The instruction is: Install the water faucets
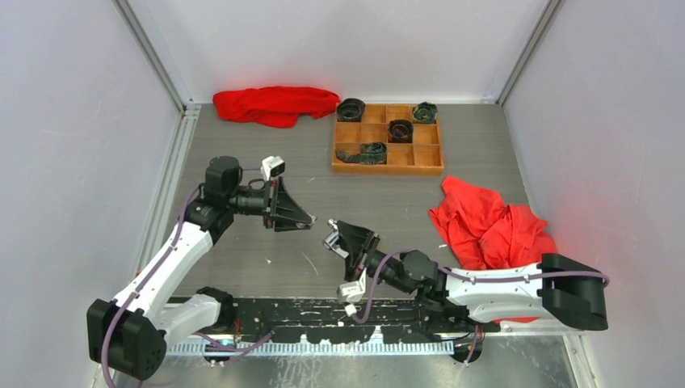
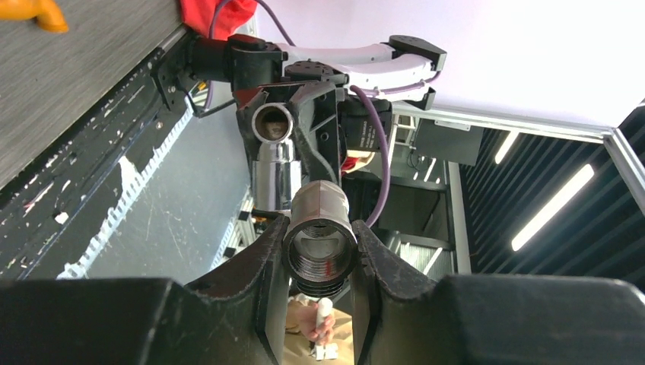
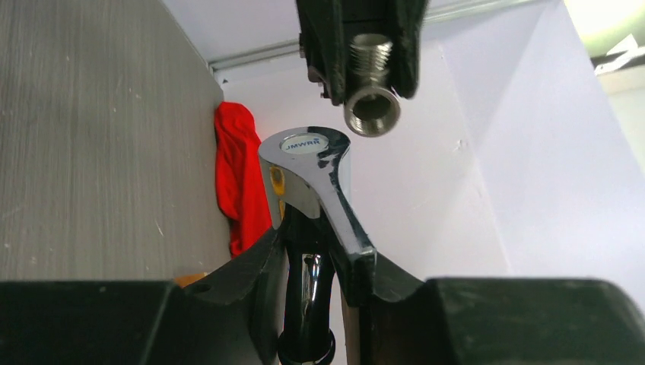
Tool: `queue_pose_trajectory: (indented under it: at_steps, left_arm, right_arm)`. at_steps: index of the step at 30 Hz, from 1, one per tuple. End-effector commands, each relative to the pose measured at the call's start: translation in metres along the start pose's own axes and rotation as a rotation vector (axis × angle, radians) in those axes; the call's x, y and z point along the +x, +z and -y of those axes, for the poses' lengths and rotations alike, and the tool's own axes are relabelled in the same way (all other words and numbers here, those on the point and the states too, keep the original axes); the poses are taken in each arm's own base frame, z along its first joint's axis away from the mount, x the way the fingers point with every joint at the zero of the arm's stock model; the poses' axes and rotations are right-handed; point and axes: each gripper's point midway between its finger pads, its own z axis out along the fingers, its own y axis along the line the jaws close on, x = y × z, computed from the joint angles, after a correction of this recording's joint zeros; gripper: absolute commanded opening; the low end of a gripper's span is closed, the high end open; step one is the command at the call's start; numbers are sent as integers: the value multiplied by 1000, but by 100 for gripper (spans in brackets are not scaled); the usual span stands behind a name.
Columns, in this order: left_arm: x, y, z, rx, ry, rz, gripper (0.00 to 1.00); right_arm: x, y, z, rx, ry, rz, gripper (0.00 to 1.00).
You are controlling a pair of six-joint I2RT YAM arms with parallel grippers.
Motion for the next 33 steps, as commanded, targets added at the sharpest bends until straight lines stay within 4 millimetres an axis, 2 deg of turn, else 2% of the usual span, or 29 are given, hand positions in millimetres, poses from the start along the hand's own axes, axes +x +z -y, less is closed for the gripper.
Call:
queue_pose_trajectory:
  at_steps: [1, 10, 12, 18, 24, 33]
  left_arm:
    - [5, -2, 5, 13, 2, -40, 0]
    - [3, -1, 0, 6, -16, -33, 0]
    - [3, 0, -2, 5, -21, -38, 0]
    - [2, 0, -4, 7, -30, -49, 0]
    - [6, 0, -5, 15, -22, -67, 0]
    - [11, -1, -9, 22, -18, -95, 0]
  right_arm:
    - [-6, 0, 30, 91, -217, -35, 0]
    - [-21, 10, 38, 106, -253, 5, 0]
    - [-31, 13, 40, 114, -254, 48, 0]
    - [-44, 19, 49, 139, -252, 90, 0]
    - [-48, 26, 45, 128, -255, 105, 0]
    - [-48, 27, 47, 132, -242, 103, 0]
